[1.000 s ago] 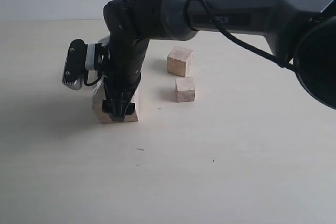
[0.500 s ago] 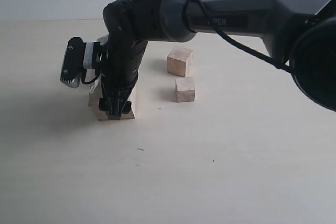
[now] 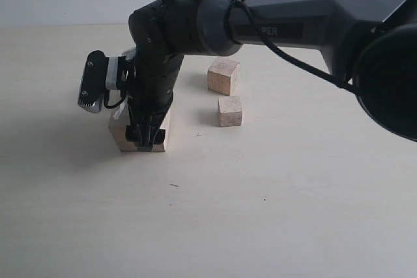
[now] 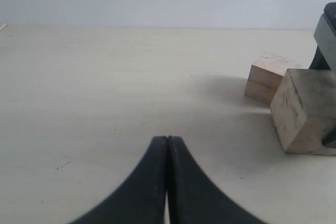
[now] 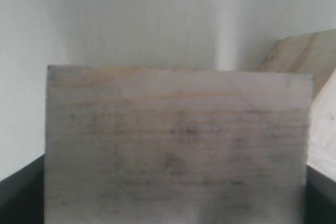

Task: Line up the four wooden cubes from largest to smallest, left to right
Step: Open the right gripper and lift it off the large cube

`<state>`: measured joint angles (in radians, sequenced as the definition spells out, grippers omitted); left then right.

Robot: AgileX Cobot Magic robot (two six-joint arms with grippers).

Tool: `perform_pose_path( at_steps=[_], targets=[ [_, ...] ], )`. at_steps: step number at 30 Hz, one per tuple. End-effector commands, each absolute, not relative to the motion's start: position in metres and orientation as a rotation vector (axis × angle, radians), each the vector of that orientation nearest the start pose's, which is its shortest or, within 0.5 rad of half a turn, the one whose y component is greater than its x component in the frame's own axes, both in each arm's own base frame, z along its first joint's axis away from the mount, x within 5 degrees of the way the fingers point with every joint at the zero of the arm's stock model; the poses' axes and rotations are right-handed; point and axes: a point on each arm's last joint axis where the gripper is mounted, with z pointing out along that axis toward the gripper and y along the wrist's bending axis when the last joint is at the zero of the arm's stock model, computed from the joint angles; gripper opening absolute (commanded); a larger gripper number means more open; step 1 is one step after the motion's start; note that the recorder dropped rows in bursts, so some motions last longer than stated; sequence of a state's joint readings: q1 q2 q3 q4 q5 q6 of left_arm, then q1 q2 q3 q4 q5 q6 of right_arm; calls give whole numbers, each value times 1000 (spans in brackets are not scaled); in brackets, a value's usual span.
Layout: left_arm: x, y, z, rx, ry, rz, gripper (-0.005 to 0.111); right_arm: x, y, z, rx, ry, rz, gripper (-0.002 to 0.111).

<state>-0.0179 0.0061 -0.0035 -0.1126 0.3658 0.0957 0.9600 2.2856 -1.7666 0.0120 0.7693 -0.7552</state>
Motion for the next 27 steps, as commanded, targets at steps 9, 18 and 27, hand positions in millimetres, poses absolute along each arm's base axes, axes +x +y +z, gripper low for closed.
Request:
perform_pose_path(
  at_steps=[9,18,27],
  targets=[
    [53,-5,181,39,1836,-58,0,277,397,143,-2068,1835,68,85],
    [53,-5,181,39,1836,-58,0,278,398,162,-2022,1790,69,90],
    [53,-5,181,39,1836,-58,0,278,396,181,-1996,1761,67,103]
  ],
)
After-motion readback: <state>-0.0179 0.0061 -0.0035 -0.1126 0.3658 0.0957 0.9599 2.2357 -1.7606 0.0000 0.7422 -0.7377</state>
